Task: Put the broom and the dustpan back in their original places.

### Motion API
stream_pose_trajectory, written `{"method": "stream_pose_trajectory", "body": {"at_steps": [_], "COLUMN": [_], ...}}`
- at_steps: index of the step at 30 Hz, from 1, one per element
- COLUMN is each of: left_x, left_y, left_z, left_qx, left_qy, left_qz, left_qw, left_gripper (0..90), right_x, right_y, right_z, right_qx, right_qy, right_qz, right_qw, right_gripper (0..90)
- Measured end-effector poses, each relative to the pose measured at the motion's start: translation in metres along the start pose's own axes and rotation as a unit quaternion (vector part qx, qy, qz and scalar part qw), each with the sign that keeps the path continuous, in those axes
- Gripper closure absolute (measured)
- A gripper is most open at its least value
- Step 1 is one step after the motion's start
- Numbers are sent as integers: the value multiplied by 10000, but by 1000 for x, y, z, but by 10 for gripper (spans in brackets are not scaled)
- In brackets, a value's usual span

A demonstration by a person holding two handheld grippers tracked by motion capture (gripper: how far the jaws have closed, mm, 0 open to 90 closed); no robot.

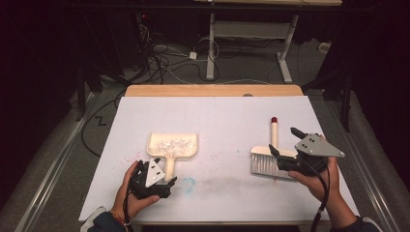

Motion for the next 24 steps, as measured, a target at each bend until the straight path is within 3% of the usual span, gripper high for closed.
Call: {"method": "stream_pose_trajectory", "body": {"at_steps": [24], "left_x": [-1], "left_y": [-3], "left_z": [2], "left_qx": [48], "left_qy": [44], "left_qz": [74], "left_qw": [10000], "left_gripper": [167], "right_x": [27], "right_y": [-8], "right_z": [-23], "right_qx": [-46], "right_qy": [59], "right_qz": [-38], "right_qw": [10000], "right_gripper": [180]}}
Point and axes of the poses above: each handheld gripper's, and its own axes: z roughly forward along the jaws, x roughly out of its underside, y roughly to its left, the point moved 6 cm from there along z, roughly forward along the jaws, and after that the axes turned 9 degrees about x, right-handed, at the moved point
